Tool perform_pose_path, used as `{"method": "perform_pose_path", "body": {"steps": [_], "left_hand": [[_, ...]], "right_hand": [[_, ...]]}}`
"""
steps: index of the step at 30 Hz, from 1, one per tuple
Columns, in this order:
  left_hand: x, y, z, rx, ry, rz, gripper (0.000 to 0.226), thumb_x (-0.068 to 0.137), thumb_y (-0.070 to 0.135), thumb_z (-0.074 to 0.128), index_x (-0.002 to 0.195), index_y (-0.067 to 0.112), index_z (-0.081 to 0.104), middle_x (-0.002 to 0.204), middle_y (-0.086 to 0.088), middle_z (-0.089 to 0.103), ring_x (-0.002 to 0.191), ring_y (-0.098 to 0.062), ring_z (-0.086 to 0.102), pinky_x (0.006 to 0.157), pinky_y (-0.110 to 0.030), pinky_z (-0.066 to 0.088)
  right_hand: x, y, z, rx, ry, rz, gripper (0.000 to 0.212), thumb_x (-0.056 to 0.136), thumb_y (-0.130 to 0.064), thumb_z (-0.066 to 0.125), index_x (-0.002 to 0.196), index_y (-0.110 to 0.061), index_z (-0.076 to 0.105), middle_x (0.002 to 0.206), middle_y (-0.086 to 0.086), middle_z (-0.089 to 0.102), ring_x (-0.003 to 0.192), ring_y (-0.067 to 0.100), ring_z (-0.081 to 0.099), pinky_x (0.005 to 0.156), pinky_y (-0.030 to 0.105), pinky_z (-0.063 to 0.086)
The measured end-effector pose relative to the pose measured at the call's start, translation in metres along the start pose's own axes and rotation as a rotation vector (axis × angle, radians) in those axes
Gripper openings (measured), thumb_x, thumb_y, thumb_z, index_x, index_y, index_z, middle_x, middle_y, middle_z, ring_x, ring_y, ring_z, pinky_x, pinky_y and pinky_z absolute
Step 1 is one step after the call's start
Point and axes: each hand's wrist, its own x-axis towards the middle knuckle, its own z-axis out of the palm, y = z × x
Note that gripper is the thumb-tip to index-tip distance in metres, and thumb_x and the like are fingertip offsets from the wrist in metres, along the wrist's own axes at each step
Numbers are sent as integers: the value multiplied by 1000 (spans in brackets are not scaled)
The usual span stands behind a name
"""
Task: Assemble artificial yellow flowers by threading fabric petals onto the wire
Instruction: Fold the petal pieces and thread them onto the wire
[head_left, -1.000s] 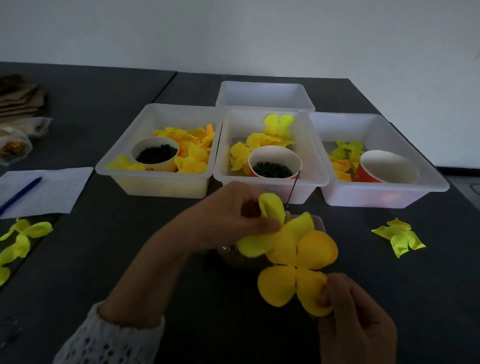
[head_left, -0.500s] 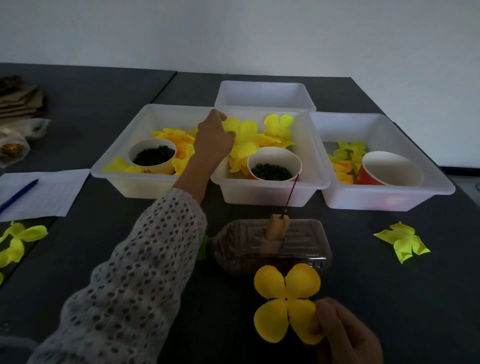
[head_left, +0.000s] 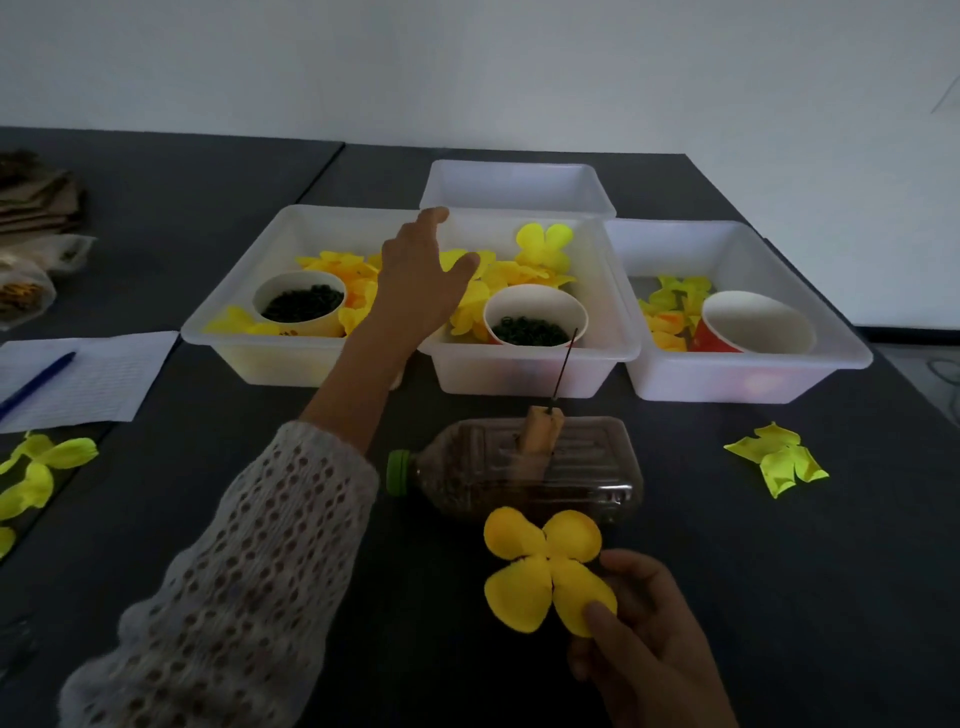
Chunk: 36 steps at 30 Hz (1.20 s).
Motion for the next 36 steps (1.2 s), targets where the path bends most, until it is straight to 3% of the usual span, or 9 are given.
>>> {"method": "perform_pose_path", "body": {"steps": [3, 7, 9, 12, 18, 21, 26, 31, 36], "left_hand": [[-48, 21, -27, -54, -9, 108, 45, 97, 31, 59, 139, 18, 50, 141, -3, 52, 130, -18, 46, 98, -22, 33], [-117, 39, -56, -105, -316, 218, 36, 96, 40, 56, 132, 38, 55, 125, 27, 54, 114, 5, 50, 82, -6, 36], [-145, 42, -59, -155, -511, 258, 38, 93, 48, 55, 130, 46, 50, 116, 39, 52, 111, 13, 49, 83, -8, 41], [-180, 29, -45, -107, -676, 224, 53, 89, 50, 61, 140, 50, 43, 141, 26, 41, 128, 7, 38, 104, -25, 42], [-227, 6, -20, -291, -387, 99, 56, 84, 38, 72, 130, 54, 45, 120, 19, 49, 108, 5, 50, 85, -6, 41], [-241, 4, -15, -366, -279, 48, 53, 82, 28, 76, 124, 49, 53, 117, 20, 51, 107, 4, 51, 83, -6, 41], [-257, 2, -17, -488, -253, -36, 53, 79, 19, 80, 122, 43, 62, 117, 18, 56, 110, -6, 57, 85, -20, 51], [-271, 5, -17, -542, -278, -65, 50, 80, 22, 79, 122, 42, 62, 116, 19, 56, 109, -7, 58, 83, -21, 52], [-280, 8, -11, -389, -222, 21, 49, 81, 31, 78, 124, 45, 59, 134, 17, 41, 119, 1, 47, 89, -8, 42]], "right_hand": [[-2, 2, 3, 68, -21, 6, 51, 63, 1, 62, 112, -7, 51, 79, 18, 67, 50, 28, 59, 45, 34, 51], [-4, 0, 7, 34, -74, -44, 53, 65, -1, 63, 115, -11, 50, 83, 16, 70, 61, 28, 66, 52, 31, 55], [-4, -3, 11, -43, -79, -110, 52, 66, -6, 65, 115, -13, 49, 86, 15, 71, 66, 25, 68, 56, 28, 55], [-4, -5, 18, -139, -74, -187, 49, 67, -14, 67, 114, -14, 50, 91, 13, 72, 77, 22, 70, 61, 27, 57], [3, 7, 22, 7, -51, -12, 48, 67, -16, 68, 113, -10, 55, 89, 5, 74, 75, 17, 69, 60, 25, 55], [3, 15, 21, 147, -93, 206, 47, 69, -12, 66, 115, -3, 60, 86, 10, 72, 67, 15, 67, 58, 25, 56], [-1, 23, 14, 162, -148, 328, 38, 71, -15, 67, 107, -1, 69, 86, 11, 70, 66, 15, 64, 66, 27, 55], [-7, 28, 11, 89, -169, 279, 31, 75, -17, 65, 101, -1, 69, 82, 8, 64, 67, 13, 57, 67, 29, 49], [-17, 30, 4, -132, -99, 107, 35, 73, -25, 67, 100, -4, 73, 108, 26, 67, 95, 33, 57, 97, 53, 44]]}}
